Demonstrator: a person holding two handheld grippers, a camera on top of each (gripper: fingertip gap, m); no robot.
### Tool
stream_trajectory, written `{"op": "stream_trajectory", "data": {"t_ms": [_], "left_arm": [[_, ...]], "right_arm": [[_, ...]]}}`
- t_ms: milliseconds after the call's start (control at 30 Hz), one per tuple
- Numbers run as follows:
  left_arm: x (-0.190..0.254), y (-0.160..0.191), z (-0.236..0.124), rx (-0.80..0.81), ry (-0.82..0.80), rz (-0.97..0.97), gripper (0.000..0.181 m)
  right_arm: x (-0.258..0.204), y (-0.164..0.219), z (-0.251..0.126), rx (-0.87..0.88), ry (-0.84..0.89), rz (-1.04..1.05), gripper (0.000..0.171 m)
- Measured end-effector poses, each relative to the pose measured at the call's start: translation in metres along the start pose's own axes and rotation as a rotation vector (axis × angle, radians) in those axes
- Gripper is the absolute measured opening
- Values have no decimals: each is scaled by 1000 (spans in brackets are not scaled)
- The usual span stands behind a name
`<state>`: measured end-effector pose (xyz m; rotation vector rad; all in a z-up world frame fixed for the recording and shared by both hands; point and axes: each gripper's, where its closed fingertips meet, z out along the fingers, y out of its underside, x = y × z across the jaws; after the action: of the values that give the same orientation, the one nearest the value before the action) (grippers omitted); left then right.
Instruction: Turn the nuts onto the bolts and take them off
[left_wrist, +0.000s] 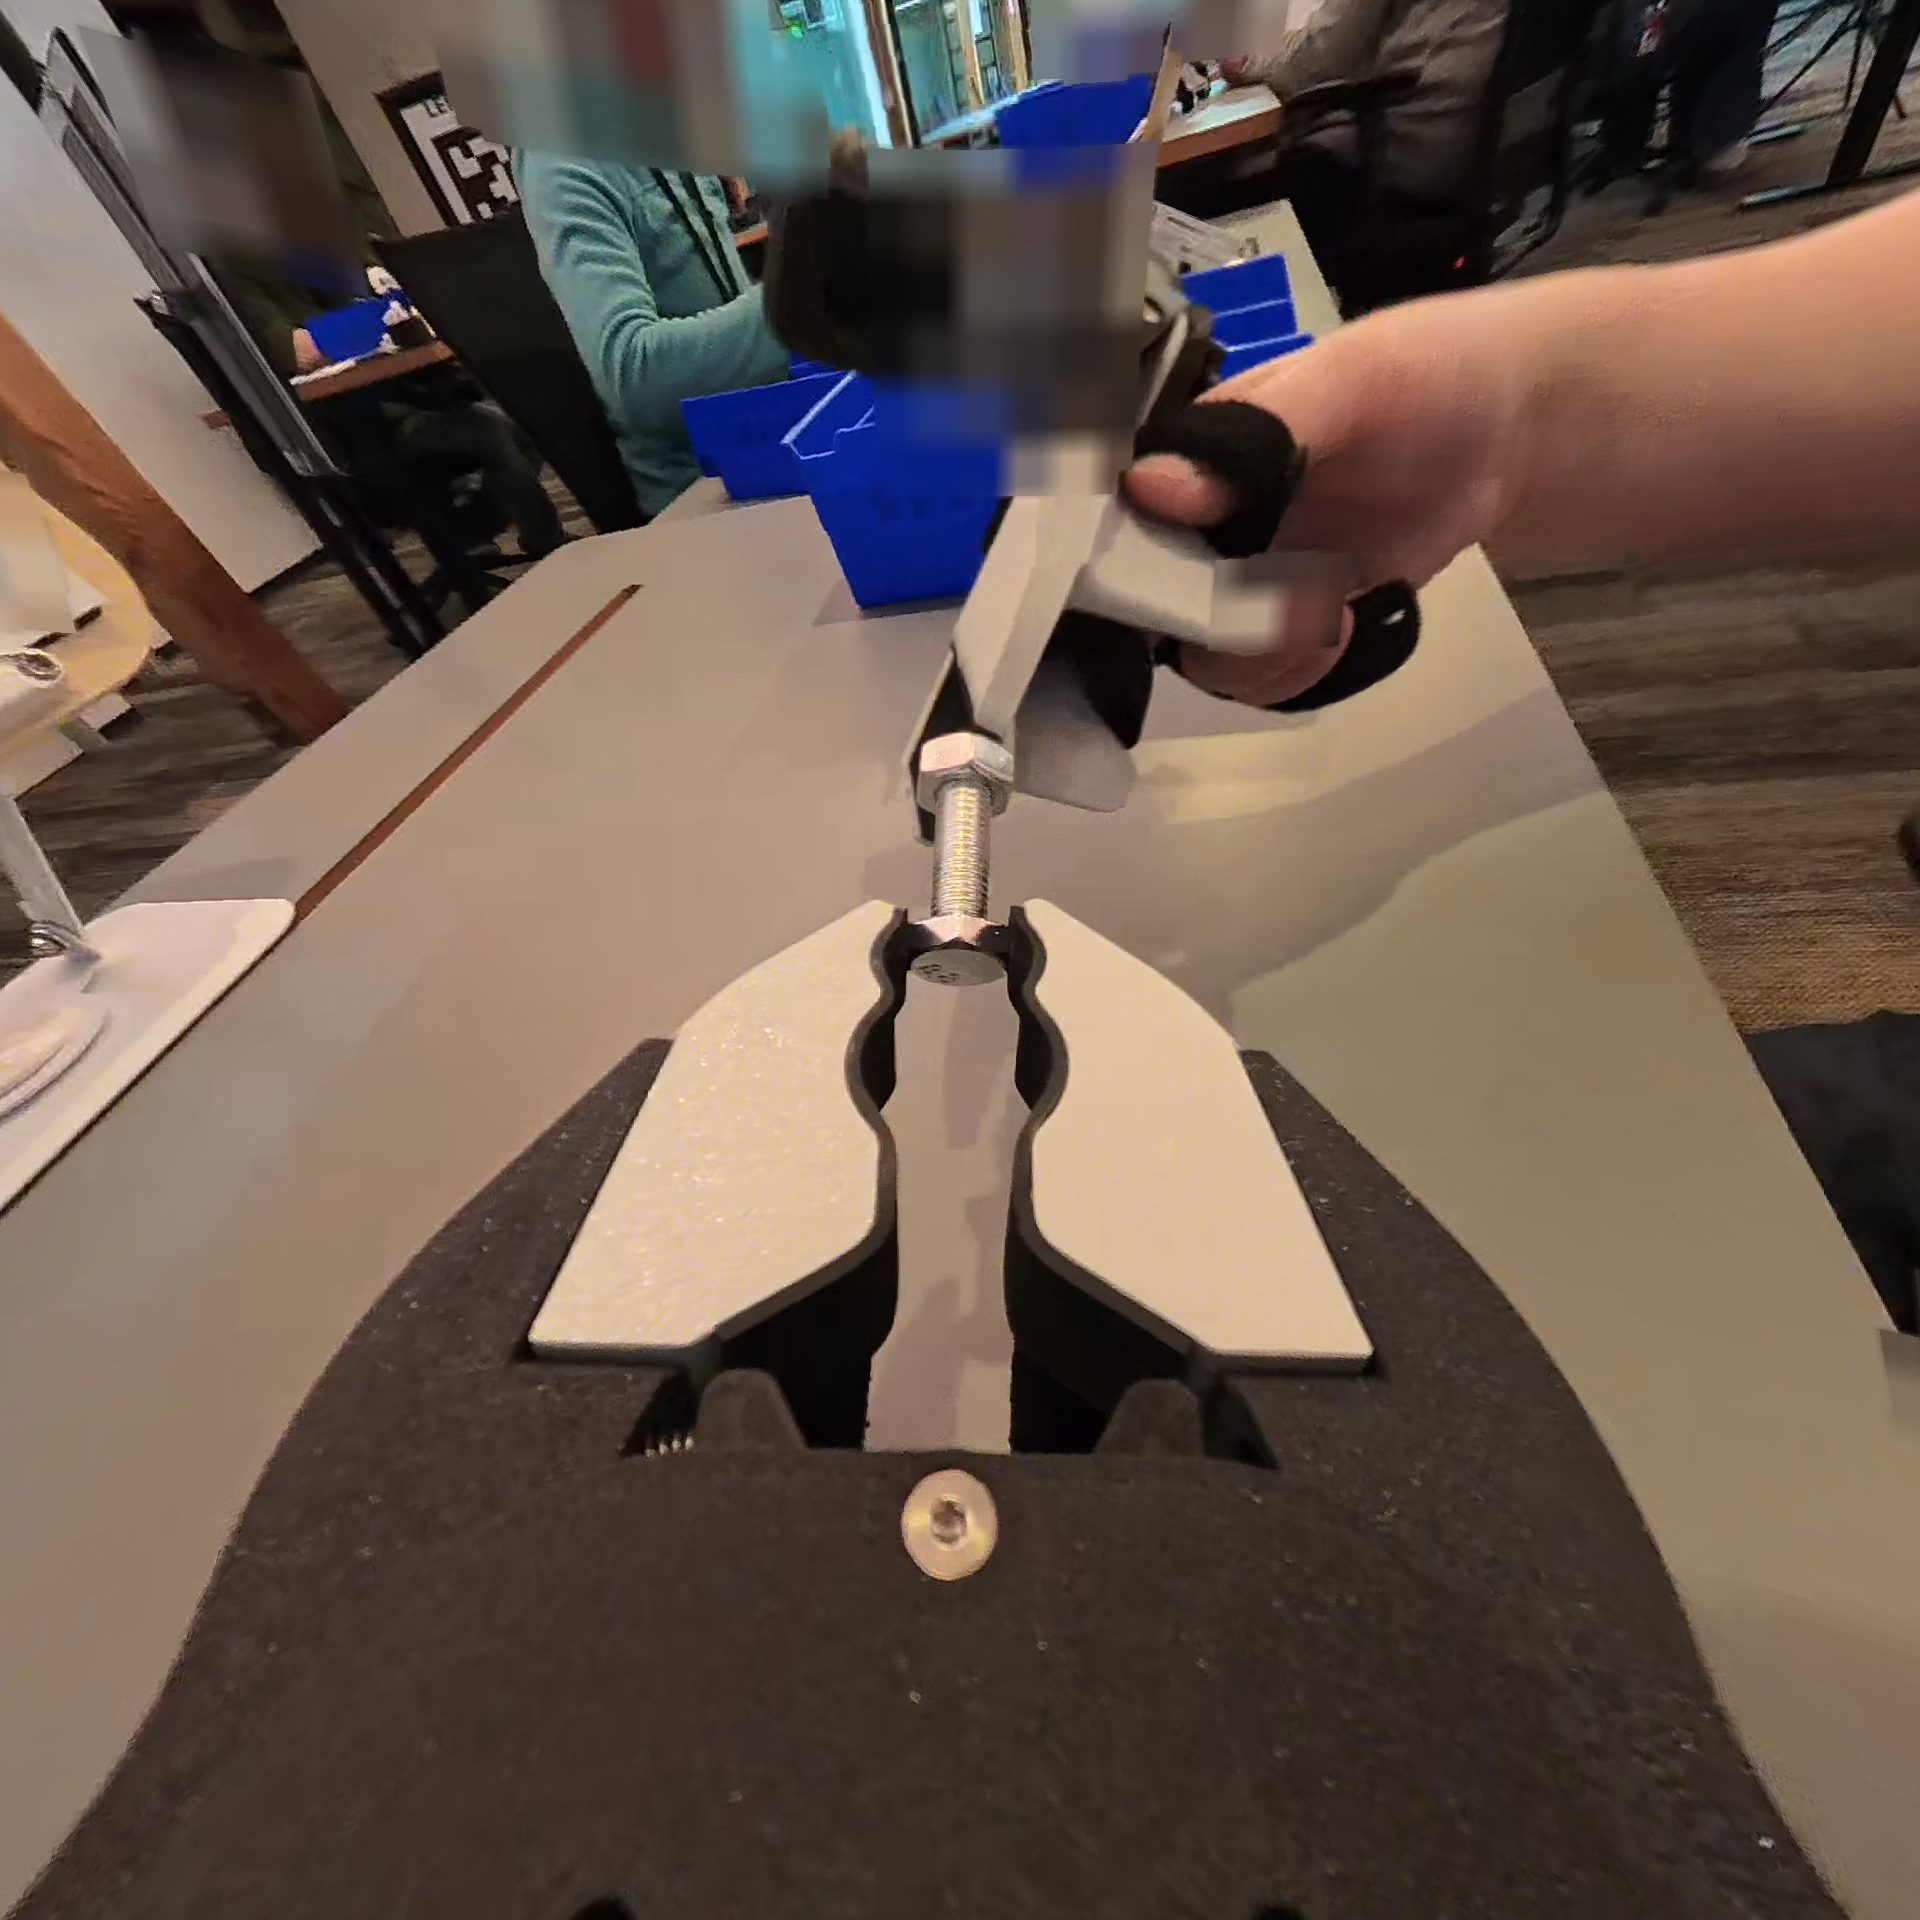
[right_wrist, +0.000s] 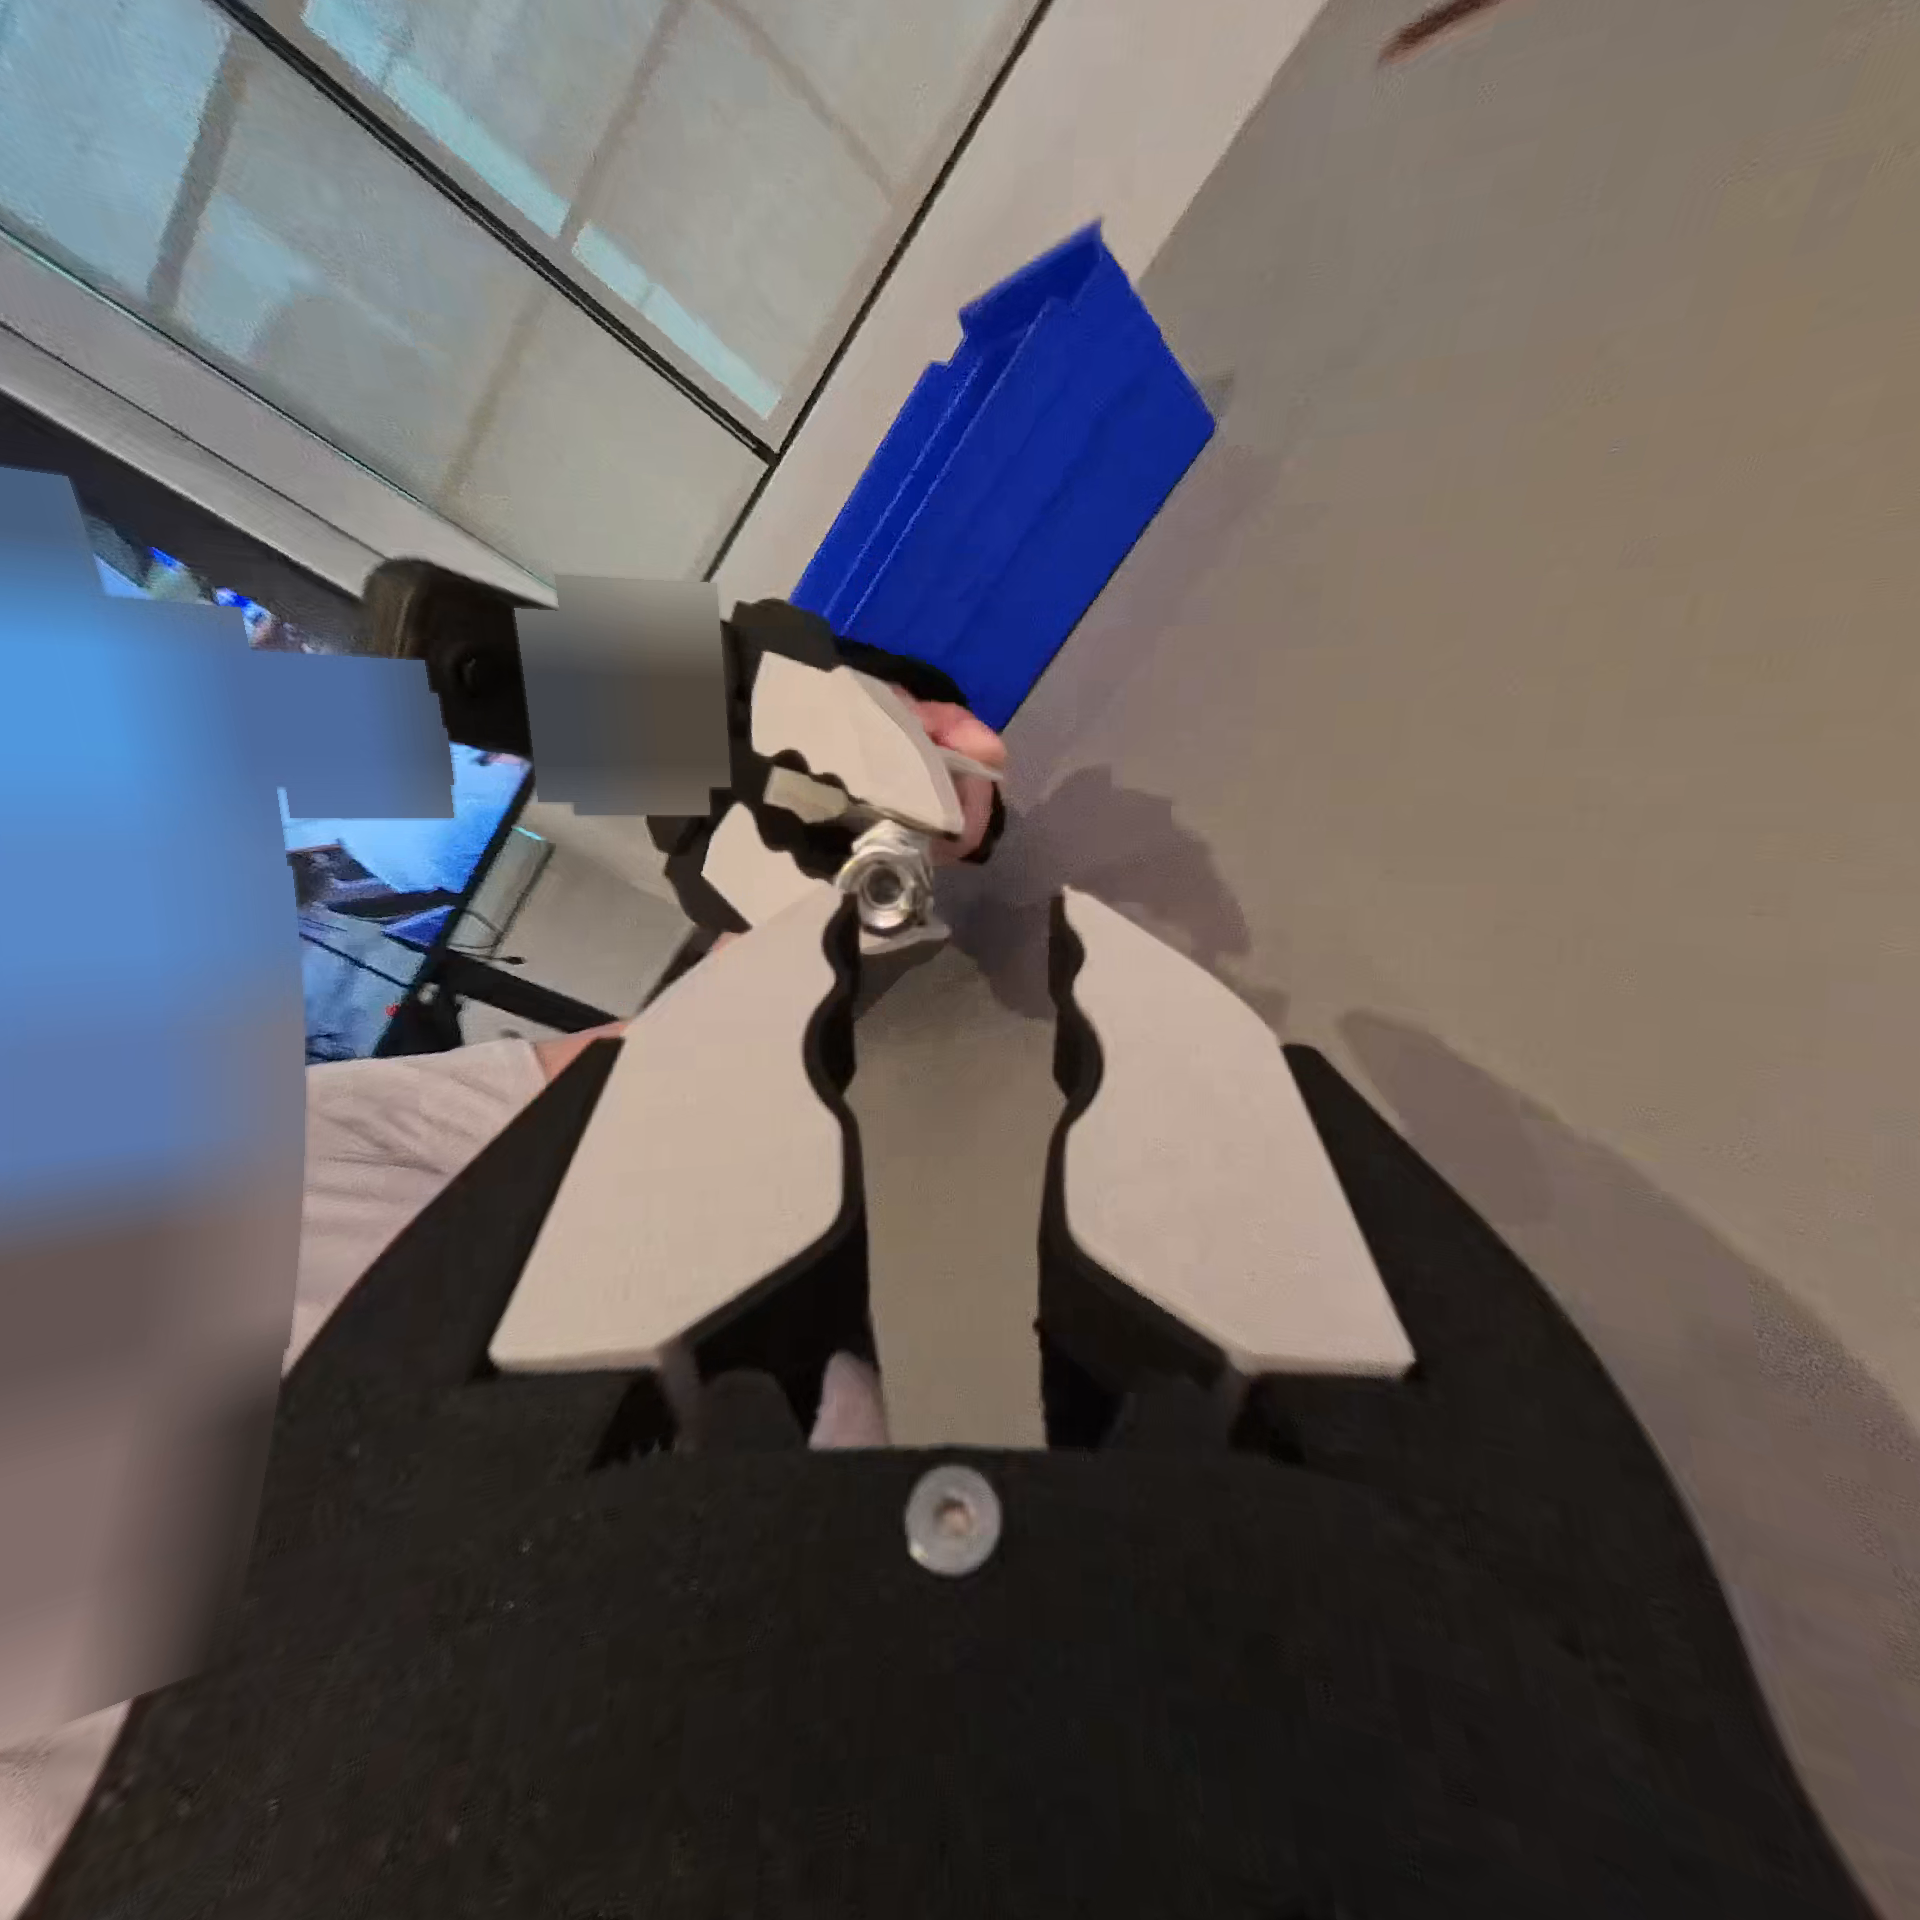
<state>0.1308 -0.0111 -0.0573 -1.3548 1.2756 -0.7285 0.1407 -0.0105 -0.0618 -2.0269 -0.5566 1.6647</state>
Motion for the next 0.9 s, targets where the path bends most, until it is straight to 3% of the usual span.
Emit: {"op": "stream_trajectory", "data": {"t_ms": [133,233,567,700,900], "left_arm": [[-1,7,3,-42,-22,41,18],[-1,11,5,-66,-38,62,18],[2,15,7,-93,-32,88,18],[6,6,3,-37,24,24,18],[28,-5,-5,15,240,-136,18]], "right_arm": [[-2,6,5,-44,-91,246,37],[10,9,6,-83,-4,239,35],[6,8,9,-173,5,249,18],[-7,7,4,-226,-58,-47,18],[-29,20,-3,-296,-64,-852,18]]}}
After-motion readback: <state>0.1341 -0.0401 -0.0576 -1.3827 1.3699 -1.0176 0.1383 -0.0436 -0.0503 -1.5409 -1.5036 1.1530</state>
